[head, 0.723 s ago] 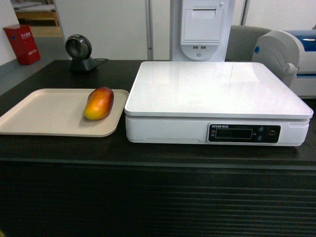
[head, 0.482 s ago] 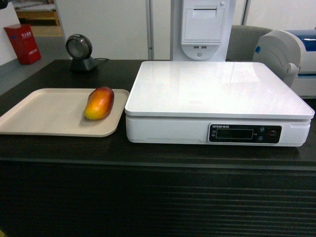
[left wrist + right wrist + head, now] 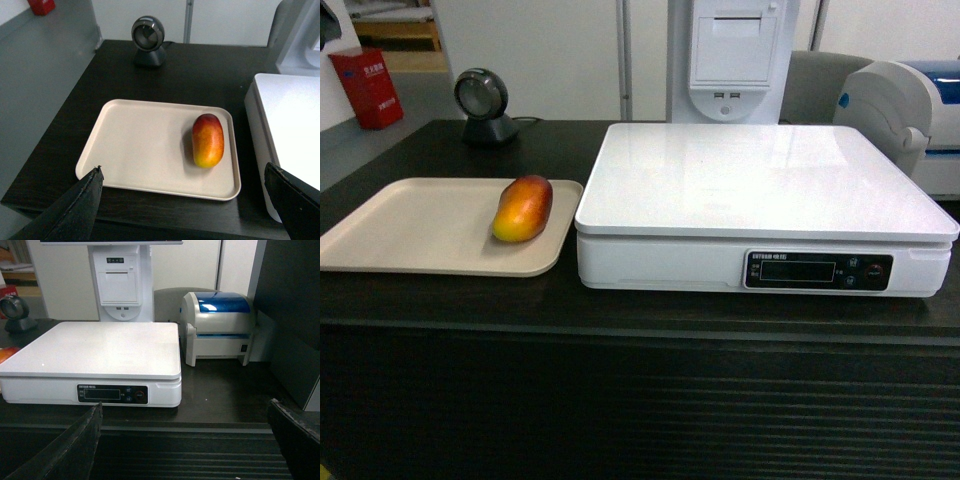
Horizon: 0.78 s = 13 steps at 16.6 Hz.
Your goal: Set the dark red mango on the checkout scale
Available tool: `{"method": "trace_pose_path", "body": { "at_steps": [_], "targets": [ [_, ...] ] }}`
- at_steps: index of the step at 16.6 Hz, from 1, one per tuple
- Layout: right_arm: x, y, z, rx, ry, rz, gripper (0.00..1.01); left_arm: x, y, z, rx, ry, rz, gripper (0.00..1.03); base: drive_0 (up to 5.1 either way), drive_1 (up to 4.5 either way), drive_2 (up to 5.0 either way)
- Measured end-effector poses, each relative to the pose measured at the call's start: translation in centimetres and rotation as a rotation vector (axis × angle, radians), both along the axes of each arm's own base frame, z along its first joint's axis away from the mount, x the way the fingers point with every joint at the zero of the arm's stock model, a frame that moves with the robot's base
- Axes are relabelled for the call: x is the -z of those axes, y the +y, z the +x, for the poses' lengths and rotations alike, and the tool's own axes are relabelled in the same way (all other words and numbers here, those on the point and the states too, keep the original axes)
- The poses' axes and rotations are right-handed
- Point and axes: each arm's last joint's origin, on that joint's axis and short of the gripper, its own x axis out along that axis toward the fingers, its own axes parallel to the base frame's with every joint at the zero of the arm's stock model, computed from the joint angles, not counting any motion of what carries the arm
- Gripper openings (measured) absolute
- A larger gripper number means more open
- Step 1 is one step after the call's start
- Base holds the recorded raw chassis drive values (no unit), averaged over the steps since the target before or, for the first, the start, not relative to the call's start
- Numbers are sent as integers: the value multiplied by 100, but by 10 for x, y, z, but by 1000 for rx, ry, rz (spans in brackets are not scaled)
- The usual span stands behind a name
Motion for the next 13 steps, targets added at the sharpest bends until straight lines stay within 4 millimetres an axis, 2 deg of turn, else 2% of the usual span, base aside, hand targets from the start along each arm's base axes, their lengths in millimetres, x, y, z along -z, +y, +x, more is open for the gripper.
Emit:
{"method": "trace_pose_path", "body": {
  "at_steps": [3, 5, 8, 13],
  "targets": [
    [0, 0, 0, 0, 0, 0, 98, 4, 7, 18, 11, 27, -21, 98, 0, 0, 0],
    [0, 0, 0, 0, 0, 0, 98, 5, 14, 46, 34, 48, -43, 98, 0, 0, 0],
    [0, 0, 0, 0, 0, 0, 98, 21, 22, 95, 44, 127, -74, 98, 0, 0, 0],
    [0, 0, 0, 0, 0, 0, 98, 57, 7, 177, 90, 255, -102, 98, 0, 0, 0]
  ]
}}
